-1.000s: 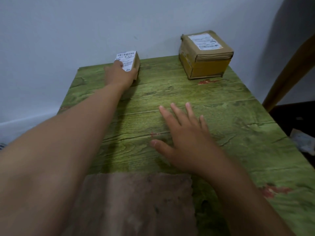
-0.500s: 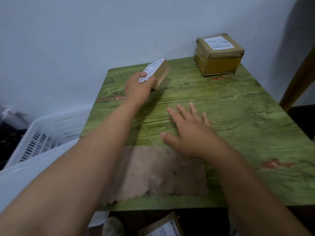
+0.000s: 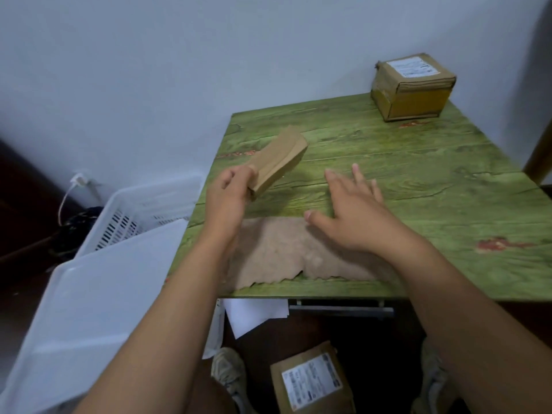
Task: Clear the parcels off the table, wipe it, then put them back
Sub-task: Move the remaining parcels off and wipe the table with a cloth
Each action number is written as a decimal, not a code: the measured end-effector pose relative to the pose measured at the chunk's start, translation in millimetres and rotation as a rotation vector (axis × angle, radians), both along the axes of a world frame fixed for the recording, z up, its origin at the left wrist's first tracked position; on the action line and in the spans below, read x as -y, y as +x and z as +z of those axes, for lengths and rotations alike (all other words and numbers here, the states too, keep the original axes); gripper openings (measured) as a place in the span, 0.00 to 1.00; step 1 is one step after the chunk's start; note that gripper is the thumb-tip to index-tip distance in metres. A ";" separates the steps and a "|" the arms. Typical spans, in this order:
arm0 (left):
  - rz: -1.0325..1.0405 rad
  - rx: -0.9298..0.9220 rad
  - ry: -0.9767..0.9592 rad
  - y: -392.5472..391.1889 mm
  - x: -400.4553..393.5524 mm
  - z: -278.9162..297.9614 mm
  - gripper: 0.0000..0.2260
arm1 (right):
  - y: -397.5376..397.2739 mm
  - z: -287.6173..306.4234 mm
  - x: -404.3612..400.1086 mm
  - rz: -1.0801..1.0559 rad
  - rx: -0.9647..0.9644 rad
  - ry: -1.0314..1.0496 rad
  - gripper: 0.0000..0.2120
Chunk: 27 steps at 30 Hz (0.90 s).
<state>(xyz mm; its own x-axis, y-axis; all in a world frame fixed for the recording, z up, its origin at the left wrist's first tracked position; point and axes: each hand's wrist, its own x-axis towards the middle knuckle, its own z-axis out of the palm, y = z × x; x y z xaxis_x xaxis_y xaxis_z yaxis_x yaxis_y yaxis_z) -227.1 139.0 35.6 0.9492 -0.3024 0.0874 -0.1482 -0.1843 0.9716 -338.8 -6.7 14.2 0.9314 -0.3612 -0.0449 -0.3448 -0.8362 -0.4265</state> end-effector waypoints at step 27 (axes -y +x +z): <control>-0.093 -0.469 -0.506 4.3 -38.1 -34.4 0.23 | -18.0 -22.6 -26.2 0.125 0.614 0.679 0.30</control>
<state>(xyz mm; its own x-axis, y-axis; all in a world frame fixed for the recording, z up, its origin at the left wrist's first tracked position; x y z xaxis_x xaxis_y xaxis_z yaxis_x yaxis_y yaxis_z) -222.8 177.2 1.2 0.8931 -0.4150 -0.1739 0.3153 0.3016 0.8998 -356.7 19.5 -8.4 0.8921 -0.3337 0.3046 0.1802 -0.3555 -0.9172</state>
